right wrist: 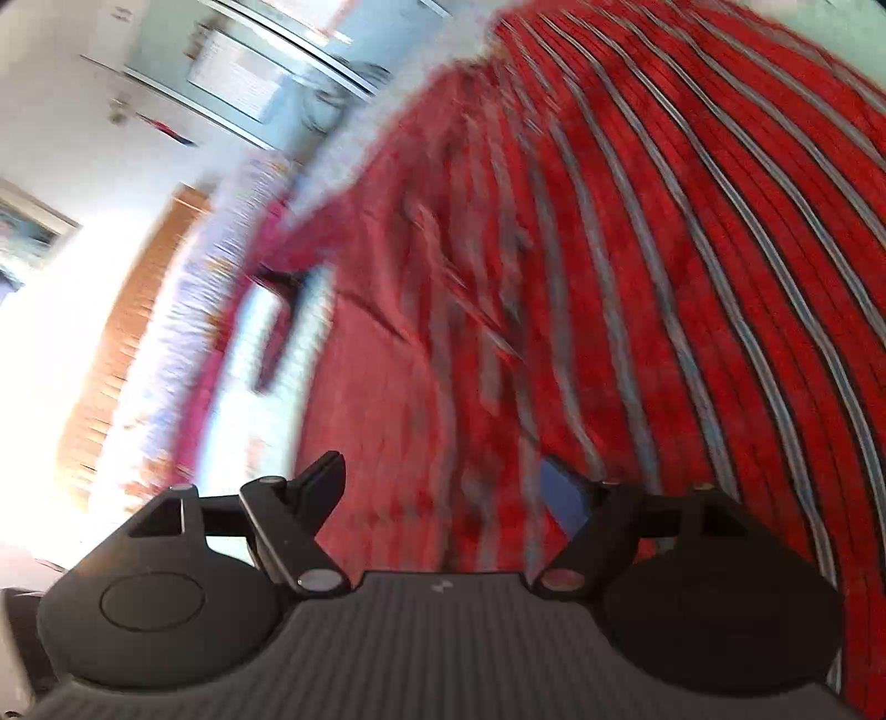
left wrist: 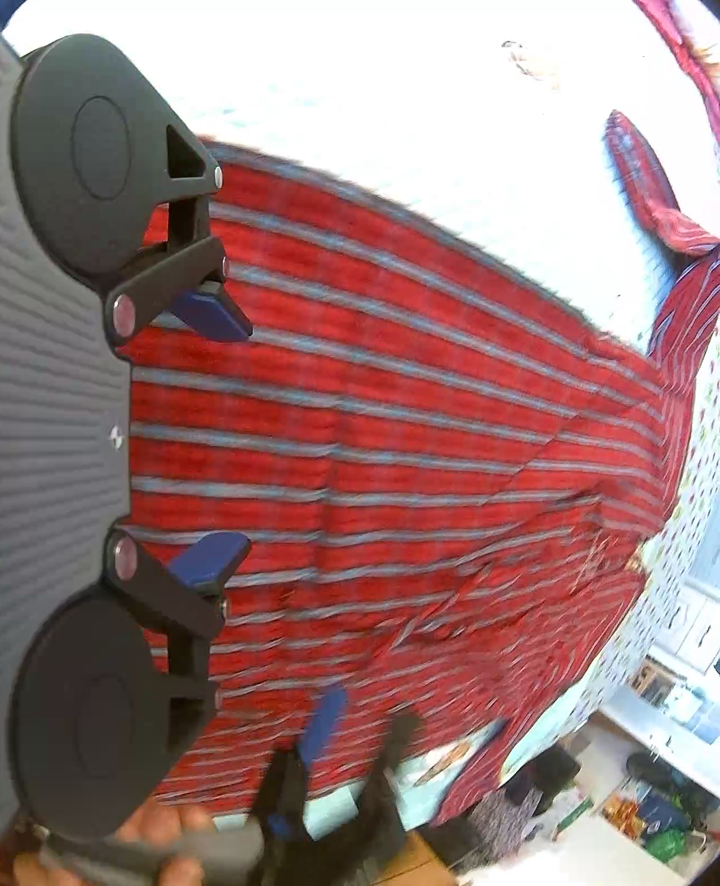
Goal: Fold clothes
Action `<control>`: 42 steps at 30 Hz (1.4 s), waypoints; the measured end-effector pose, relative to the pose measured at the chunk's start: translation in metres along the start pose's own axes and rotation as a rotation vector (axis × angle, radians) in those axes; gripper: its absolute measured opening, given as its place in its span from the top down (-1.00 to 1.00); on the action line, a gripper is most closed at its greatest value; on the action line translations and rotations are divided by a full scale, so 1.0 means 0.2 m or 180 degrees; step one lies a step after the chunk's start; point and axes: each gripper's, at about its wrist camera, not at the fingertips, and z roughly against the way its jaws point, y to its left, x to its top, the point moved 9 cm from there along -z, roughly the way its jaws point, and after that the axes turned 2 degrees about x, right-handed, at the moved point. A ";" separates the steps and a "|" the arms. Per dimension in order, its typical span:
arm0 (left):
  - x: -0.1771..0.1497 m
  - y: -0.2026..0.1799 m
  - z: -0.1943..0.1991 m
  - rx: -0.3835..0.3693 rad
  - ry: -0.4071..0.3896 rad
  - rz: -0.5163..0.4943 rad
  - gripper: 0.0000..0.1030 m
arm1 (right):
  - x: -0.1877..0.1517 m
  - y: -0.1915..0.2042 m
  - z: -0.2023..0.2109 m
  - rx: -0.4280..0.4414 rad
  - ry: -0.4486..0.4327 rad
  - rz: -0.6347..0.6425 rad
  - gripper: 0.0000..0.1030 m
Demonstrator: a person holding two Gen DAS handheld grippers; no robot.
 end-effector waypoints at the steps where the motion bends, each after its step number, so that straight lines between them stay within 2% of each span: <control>1: 0.04 0.00 -0.02 0.0012 -0.0005 0.0019 -0.53 | 0.06 0.05 0.00 0.0138 -0.0068 0.0010 -0.52; 3: 0.10 0.02 -0.08 0.0010 0.0016 0.0100 -0.53 | 0.21 0.12 -0.05 0.0276 -0.0193 0.0078 -0.53; 6: 0.19 0.03 -0.18 0.0023 0.0014 0.0218 -0.53 | 0.43 0.10 -0.24 0.0284 -0.0233 0.0173 -0.54; 8: 0.23 0.03 -0.24 0.0032 0.0020 0.0274 -0.53 | 0.56 0.03 -0.40 0.0207 -0.0188 0.0237 -0.54; 10: 0.26 0.02 -0.29 0.0018 0.0049 0.0293 -0.53 | 0.64 -0.05 -0.60 0.0250 -0.0007 0.0173 -0.49; 14: 0.28 -0.01 -0.35 0.0054 0.0121 0.0245 -0.56 | 0.68 -0.15 -0.86 0.0406 0.0301 0.0030 -0.12; 16: 0.29 -0.02 -0.36 0.0089 0.0160 0.0270 -0.63 | 0.68 -0.17 -0.93 0.0508 0.0414 0.0020 -0.07; 20: 0.32 -0.05 -0.39 0.0201 0.0363 0.0261 -0.66 | 0.68 -0.17 -0.99 0.0463 0.0590 0.0043 0.07; 22: 0.32 -0.05 -0.41 0.0250 0.0477 0.0272 -0.66 | 0.68 -0.16 -1.01 0.0429 0.0662 0.0094 0.20; 23: 0.33 -0.05 -0.41 0.0270 0.0529 0.0283 -0.67 | 0.67 -0.16 -1.01 0.0393 0.0705 0.0139 0.42; 24: 0.33 -0.05 -0.42 0.0286 0.0578 0.0290 -0.68 | 0.66 -0.15 -1.02 0.0353 0.0751 0.0184 0.86; 25: 0.33 -0.05 -0.43 0.0307 0.0626 0.0294 -0.68 | 0.65 -0.15 -1.02 0.0307 0.0775 0.0218 0.96; 29: 0.31 -0.09 -0.46 0.0386 0.0715 0.0181 -0.89 | 0.65 -0.17 -0.96 0.0091 0.0662 0.0285 0.97; 32: 0.28 -0.14 -0.49 0.0516 0.0791 -0.0103 -0.99 | 0.66 -0.20 -0.92 -0.0077 0.0574 0.0327 0.98; 39: 0.24 -0.16 -0.50 0.0586 0.0912 -0.0263 -1.00 | 0.68 -0.25 -0.90 -0.0119 0.0619 0.0114 0.99; 42: 0.23 -0.15 -0.50 0.0583 0.0968 -0.0260 -1.00 | 0.73 -0.23 -0.84 -0.0170 0.0597 0.0048 0.79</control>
